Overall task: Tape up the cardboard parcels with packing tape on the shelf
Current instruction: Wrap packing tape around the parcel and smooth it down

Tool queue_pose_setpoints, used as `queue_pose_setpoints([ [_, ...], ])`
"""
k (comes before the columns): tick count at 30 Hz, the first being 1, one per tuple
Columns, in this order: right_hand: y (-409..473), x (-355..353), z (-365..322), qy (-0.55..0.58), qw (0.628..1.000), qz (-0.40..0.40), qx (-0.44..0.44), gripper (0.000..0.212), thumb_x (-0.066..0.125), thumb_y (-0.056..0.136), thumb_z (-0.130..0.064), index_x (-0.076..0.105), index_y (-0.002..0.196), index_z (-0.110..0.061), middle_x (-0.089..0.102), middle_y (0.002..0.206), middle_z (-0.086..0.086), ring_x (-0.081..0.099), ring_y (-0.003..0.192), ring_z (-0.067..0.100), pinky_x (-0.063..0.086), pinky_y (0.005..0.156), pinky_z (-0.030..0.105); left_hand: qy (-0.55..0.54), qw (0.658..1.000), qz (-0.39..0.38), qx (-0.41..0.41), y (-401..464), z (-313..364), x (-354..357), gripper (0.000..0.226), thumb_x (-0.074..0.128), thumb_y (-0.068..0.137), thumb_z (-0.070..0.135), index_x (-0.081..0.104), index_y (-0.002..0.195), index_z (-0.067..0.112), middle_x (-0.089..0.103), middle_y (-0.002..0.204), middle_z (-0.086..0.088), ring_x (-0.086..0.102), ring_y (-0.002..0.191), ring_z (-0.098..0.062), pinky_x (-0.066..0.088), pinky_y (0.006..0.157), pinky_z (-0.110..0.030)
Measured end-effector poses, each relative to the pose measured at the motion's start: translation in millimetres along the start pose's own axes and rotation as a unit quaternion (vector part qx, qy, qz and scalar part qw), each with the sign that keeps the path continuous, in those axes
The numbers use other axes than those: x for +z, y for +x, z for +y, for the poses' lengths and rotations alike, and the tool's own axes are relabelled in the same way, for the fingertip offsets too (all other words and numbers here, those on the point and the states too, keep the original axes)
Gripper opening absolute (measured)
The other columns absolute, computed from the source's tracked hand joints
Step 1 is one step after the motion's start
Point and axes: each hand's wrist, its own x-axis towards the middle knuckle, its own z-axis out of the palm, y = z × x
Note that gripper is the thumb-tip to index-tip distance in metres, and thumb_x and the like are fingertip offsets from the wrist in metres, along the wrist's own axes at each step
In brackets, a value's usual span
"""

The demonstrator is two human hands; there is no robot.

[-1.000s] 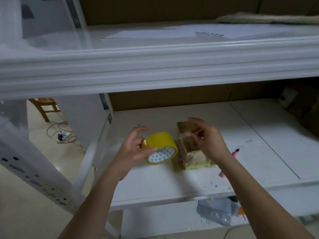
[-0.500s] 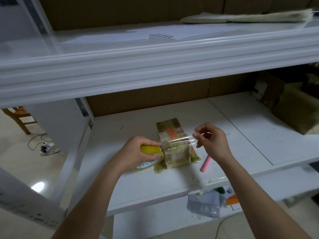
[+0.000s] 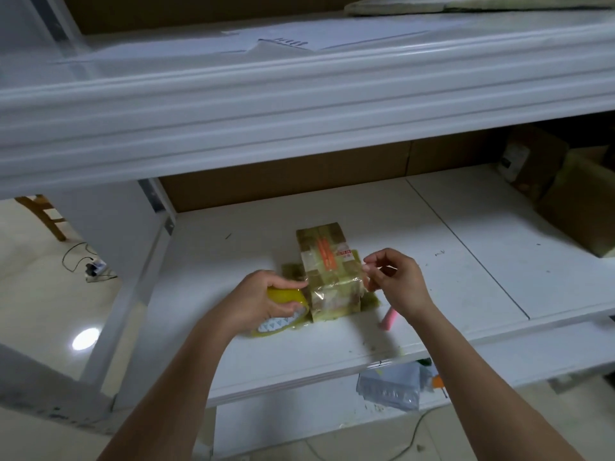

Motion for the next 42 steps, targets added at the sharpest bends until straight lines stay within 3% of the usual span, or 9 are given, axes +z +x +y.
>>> queue_pose_setpoints([
  [5,-2,6,6,0.057,0.998,-0.021,0.019,0.006,0.064,0.092,-0.006,0.064,0.098,-0.003,0.064,0.082,0.006,0.06,0.053,0.009,0.051,0.055,0.019,-0.081,0.996,0.011,-0.022,2,-3,10,0.034,0.077,0.08,0.001,0.073,0.096,0.03,0.064,0.083,0.011,0.063,0.067,0.007,0.051,0.067,-0.011],
  [8,-4,13,11,0.054,0.998,-0.02,0.014,0.006,0.06,0.095,-0.01,0.065,0.098,-0.008,0.065,0.086,0.007,0.06,0.059,0.003,0.057,0.066,0.022,-0.087,0.996,0.017,-0.029,2,-4,13,0.035,0.078,0.078,0.003,0.072,0.096,0.032,0.065,0.09,0.006,0.065,0.07,0.006,0.052,0.067,-0.013],
  [13,-8,13,15,-0.049,0.999,0.004,-0.017,0.009,0.059,0.096,-0.022,0.064,0.101,-0.016,0.057,0.089,-0.015,0.053,0.063,-0.002,0.041,0.06,0.003,-0.083,0.996,0.027,-0.036,1,-7,17,0.036,0.08,0.077,0.009,0.072,0.095,0.039,0.066,0.095,0.004,0.067,0.086,-0.012,0.056,0.073,-0.024],
  [19,-14,11,11,-0.044,0.998,0.044,-0.024,0.022,0.052,0.099,-0.012,0.064,0.116,-0.021,0.062,0.112,-0.007,0.058,0.087,0.002,0.056,0.077,0.033,-0.087,0.995,0.025,-0.039,0,-7,16,0.035,0.08,0.077,0.011,0.073,0.098,0.039,0.069,0.095,0.007,0.068,0.086,-0.012,0.058,0.077,-0.027],
  [21,-28,9,7,-0.004,0.996,0.078,-0.035,0.025,0.048,0.102,-0.023,0.061,0.123,-0.029,0.063,0.116,-0.019,0.062,0.092,0.002,0.056,0.074,0.023,-0.091,0.995,0.025,-0.038,-1,-7,17,0.036,0.08,0.077,0.01,0.073,0.098,0.039,0.069,0.094,0.008,0.069,0.085,-0.01,0.058,0.078,-0.028],
  [24,-54,21,4,0.041,0.997,-0.069,-0.023,0.047,0.044,0.1,-0.041,0.035,0.146,-0.034,0.055,0.119,-0.036,0.051,0.111,-0.02,0.038,0.095,0.006,-0.099,0.994,0.029,-0.034,-2,-8,18,0.036,0.08,0.078,0.009,0.072,0.099,0.037,0.069,0.091,0.01,0.069,0.081,-0.005,0.057,0.076,-0.023],
  [30,-52,20,8,0.054,0.99,-0.131,0.011,0.074,0.048,0.089,-0.061,0.022,0.154,-0.036,0.037,0.151,-0.02,0.035,0.138,0.0,0.029,0.118,0.035,-0.097,0.994,0.027,-0.041,-1,-8,18,0.036,0.08,0.078,0.011,0.072,0.099,0.039,0.071,0.097,0.008,0.07,0.089,-0.012,0.058,0.082,-0.028],
  [39,-42,21,-21,-0.157,0.977,-0.041,-0.14,0.047,0.044,0.102,-0.034,0.038,0.145,-0.016,0.046,0.124,-0.02,0.05,0.109,-0.005,0.03,0.079,-0.006,-0.102,0.994,0.011,-0.033,-2,-11,15,0.031,0.079,0.08,0.02,0.072,0.102,0.04,0.065,0.104,0.004,0.067,0.098,-0.011,0.057,0.083,-0.025],
  [42,-32,42,-18,-0.13,0.98,-0.049,-0.141,0.045,0.039,0.104,-0.035,0.04,0.145,-0.018,0.05,0.139,-0.008,0.049,0.125,0.01,0.038,0.099,0.011,-0.128,0.991,0.011,-0.03,-4,-10,11,0.021,0.071,0.085,0.03,0.074,0.104,0.039,0.069,0.102,0.013,0.067,0.1,-0.008,0.055,0.089,-0.025],
])
